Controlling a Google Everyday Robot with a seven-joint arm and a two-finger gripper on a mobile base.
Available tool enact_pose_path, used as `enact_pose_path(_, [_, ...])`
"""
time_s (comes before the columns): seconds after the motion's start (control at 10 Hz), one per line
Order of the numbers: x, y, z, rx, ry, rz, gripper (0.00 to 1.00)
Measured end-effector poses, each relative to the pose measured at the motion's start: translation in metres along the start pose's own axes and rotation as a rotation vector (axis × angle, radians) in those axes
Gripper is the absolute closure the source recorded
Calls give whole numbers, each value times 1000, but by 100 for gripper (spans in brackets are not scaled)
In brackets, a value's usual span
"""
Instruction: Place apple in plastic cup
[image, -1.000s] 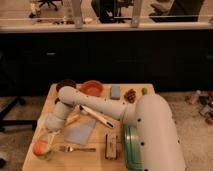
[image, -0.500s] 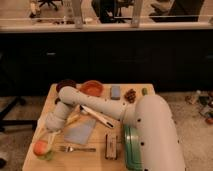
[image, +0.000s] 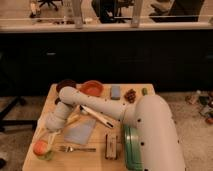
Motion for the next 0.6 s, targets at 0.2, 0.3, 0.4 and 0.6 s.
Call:
enact_pose_path(0.2, [0,0,0,0,0,0,20])
enact_pose_path(0.3, [0,0,0,0,0,0,20])
enact_pose_path(0.4, [0,0,0,0,0,0,20])
enact_pose_path(0.6, [0,0,0,0,0,0,20])
